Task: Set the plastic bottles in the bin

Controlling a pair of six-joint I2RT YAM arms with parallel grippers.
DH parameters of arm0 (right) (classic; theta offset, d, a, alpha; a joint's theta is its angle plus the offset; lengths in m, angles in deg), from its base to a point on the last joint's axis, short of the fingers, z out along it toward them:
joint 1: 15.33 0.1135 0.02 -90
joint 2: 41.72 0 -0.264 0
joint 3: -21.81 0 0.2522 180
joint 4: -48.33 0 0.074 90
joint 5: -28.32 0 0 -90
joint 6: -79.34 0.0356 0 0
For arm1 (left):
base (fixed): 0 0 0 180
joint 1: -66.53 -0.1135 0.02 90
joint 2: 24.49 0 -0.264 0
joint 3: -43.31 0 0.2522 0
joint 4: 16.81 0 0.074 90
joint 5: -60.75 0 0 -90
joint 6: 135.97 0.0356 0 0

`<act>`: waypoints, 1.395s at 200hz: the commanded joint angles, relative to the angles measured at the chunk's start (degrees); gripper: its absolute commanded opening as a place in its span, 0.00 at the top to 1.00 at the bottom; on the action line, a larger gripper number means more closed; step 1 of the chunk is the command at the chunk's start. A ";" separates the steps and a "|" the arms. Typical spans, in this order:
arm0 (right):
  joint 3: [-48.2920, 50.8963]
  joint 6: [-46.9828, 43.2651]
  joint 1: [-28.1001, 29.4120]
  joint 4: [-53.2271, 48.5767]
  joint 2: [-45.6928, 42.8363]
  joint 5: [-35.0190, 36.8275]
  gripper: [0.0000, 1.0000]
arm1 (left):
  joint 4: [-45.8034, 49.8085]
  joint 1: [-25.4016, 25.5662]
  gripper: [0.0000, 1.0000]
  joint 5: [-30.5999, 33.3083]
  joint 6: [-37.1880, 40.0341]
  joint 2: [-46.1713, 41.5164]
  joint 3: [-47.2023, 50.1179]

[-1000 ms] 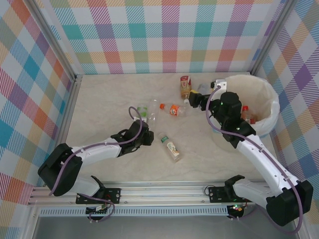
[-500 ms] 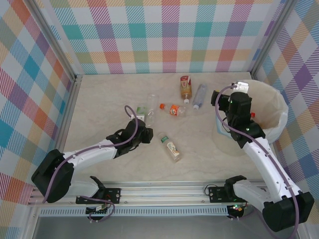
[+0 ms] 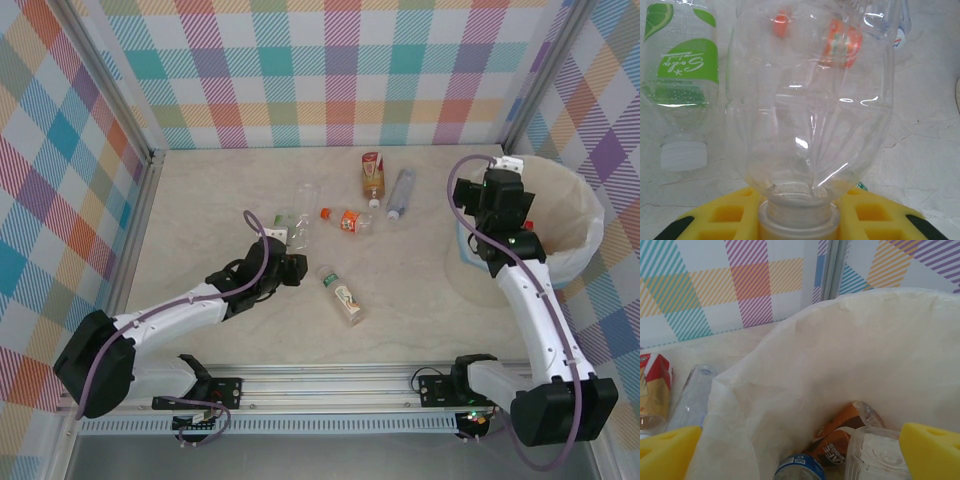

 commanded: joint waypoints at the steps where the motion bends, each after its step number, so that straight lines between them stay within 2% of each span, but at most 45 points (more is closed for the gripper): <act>1: -5.24 -2.20 -0.68 -3.71 1.67 -1.54 0.00 | -0.98 -0.73 1.00 -1.91 0.11 -2.44 0.42; 14: -8.16 -1.26 -0.68 -5.97 1.85 -5.49 0.00 | -1.17 -1.10 1.00 -3.72 0.46 -2.87 0.15; 34: -11.27 1.63 -0.21 -7.79 -0.28 -16.28 0.00 | -1.88 -1.32 1.00 -6.99 1.41 -3.91 -0.65; 44: -12.53 2.69 0.03 -8.24 -1.42 -22.73 0.00 | -2.85 -1.34 1.00 -8.82 1.70 -4.61 -0.83; 74: -12.73 8.65 1.09 -4.37 -2.94 -49.50 0.00 | -7.24 -1.45 1.00 -15.12 2.53 -6.55 -1.49; 93: -11.02 15.09 3.75 0.13 -1.01 -57.18 0.00 | -9.62 -1.37 1.00 -19.38 2.92 -6.79 -2.64; 125: -12.19 17.87 10.91 -0.19 4.88 -57.17 0.00 | -13.81 -1.33 1.00 -23.74 3.46 -5.67 -4.78; 167: -9.85 25.58 14.87 9.52 11.77 -60.53 0.00 | -15.36 -0.70 1.00 -27.15 3.48 -1.34 -8.15; 193: -7.32 30.86 16.07 21.14 14.47 -66.75 0.00 | -16.07 -0.13 1.00 -27.94 2.52 1.48 -9.69; 218: -7.00 31.21 17.45 24.67 16.41 -65.04 0.00 | -16.68 0.40 1.00 -28.05 2.15 3.31 -10.71; 255: -5.82 31.78 17.75 25.16 17.76 -57.52 0.00 | -17.63 0.59 1.00 -30.49 2.52 5.21 -11.35; 270: -5.35 32.24 17.74 25.00 17.79 -55.58 0.11 | -17.89 0.67 1.00 -30.89 2.51 5.71 -11.23; 279: -5.40 32.14 17.69 23.99 17.96 -54.00 0.14 | -18.64 0.76 1.00 -31.41 2.36 5.81 -11.01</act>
